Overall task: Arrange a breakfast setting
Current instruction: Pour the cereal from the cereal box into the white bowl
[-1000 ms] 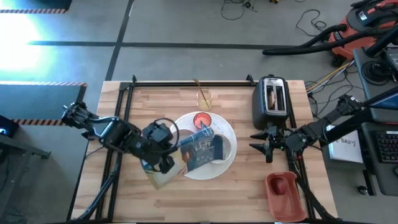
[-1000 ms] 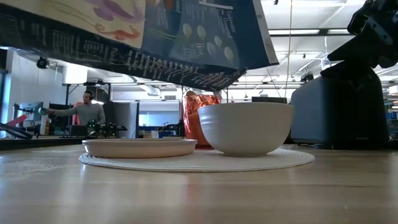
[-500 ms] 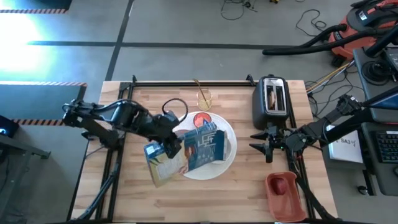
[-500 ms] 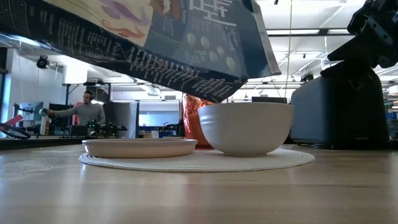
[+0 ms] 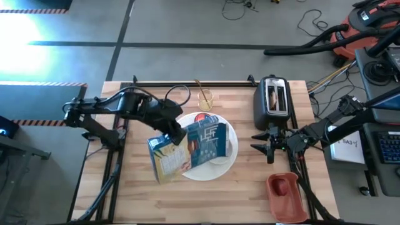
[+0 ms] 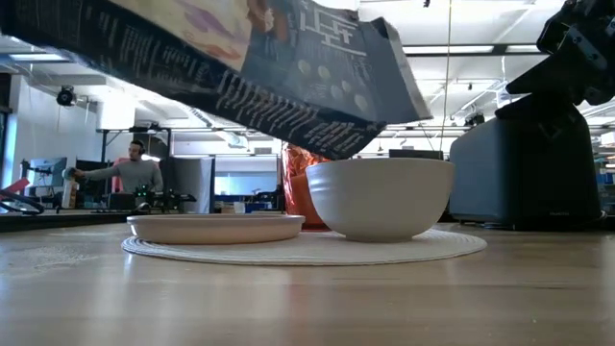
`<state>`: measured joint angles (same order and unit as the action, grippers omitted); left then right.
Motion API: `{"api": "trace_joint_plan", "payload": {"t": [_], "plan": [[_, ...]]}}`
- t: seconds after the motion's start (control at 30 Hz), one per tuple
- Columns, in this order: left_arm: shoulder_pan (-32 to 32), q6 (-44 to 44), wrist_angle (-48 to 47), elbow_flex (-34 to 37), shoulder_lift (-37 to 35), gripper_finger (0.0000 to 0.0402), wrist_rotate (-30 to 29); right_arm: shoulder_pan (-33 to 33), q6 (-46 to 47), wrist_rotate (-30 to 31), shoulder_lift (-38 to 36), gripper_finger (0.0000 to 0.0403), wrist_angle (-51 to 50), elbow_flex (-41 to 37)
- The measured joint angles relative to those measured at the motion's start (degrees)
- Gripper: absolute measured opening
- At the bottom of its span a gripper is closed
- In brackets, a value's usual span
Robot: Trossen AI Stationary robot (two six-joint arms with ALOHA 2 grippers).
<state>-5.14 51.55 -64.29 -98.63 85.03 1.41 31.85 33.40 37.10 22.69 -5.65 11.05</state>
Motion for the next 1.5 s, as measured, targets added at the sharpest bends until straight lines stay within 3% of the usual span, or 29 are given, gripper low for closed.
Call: {"api": "trace_joint_plan", "payload": {"t": [1.5], "plan": [[3.0, 37.9, 2.3, 0.0, 0.1, 0.0, 8.9, 0.0, 0.0, 0.0, 0.0, 0.021, 0.0, 0.0]]}}
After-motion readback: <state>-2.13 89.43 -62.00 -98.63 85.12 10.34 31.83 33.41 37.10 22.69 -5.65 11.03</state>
